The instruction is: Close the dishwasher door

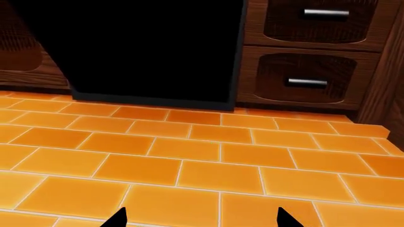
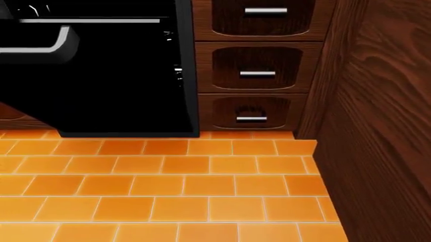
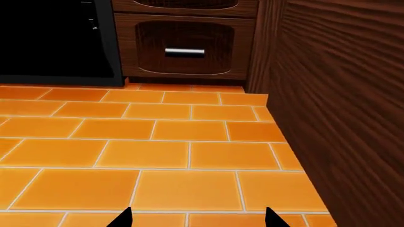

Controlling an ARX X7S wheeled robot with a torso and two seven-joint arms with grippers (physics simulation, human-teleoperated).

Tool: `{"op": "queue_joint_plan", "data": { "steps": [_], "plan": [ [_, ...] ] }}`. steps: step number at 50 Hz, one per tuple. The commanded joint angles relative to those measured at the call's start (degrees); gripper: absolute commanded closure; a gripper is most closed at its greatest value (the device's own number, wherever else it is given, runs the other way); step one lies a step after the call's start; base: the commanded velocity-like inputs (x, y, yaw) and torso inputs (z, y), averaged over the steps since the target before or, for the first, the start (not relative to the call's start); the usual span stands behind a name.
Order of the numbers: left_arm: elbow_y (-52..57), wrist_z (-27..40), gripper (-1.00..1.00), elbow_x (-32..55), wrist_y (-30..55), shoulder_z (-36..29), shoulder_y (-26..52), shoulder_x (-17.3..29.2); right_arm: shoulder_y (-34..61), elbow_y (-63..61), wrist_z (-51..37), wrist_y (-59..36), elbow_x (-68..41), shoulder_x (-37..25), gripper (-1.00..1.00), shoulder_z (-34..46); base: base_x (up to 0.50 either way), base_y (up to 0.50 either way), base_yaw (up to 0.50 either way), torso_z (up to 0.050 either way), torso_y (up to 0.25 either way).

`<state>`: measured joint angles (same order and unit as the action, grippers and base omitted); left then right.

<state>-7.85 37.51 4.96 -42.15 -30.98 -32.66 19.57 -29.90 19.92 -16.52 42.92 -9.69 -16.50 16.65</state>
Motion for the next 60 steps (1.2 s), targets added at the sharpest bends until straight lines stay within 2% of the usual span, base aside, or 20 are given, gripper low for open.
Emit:
{"op": "queue_joint_plan", "data": {
  "steps": [1,60],
  "plan": [
    [-0.16,0.24,-1.0,0.0,-0.13,-0.22,0.06,0.11,0.0,-0.05,-0.19,-0.02,-0.02,-0.13,-1.0,0.18,0.0,0.15,0.0,0.0,0.0],
    [-0.5,1.29,-1.0,0.29,-0.51,-1.32,0.51,0.71,0.36,0.31,-0.91,0.3,-0.37,-0.69,-1.0,1.07,0.0,0.14,0.0,0.0,0.0]
  ]
}}
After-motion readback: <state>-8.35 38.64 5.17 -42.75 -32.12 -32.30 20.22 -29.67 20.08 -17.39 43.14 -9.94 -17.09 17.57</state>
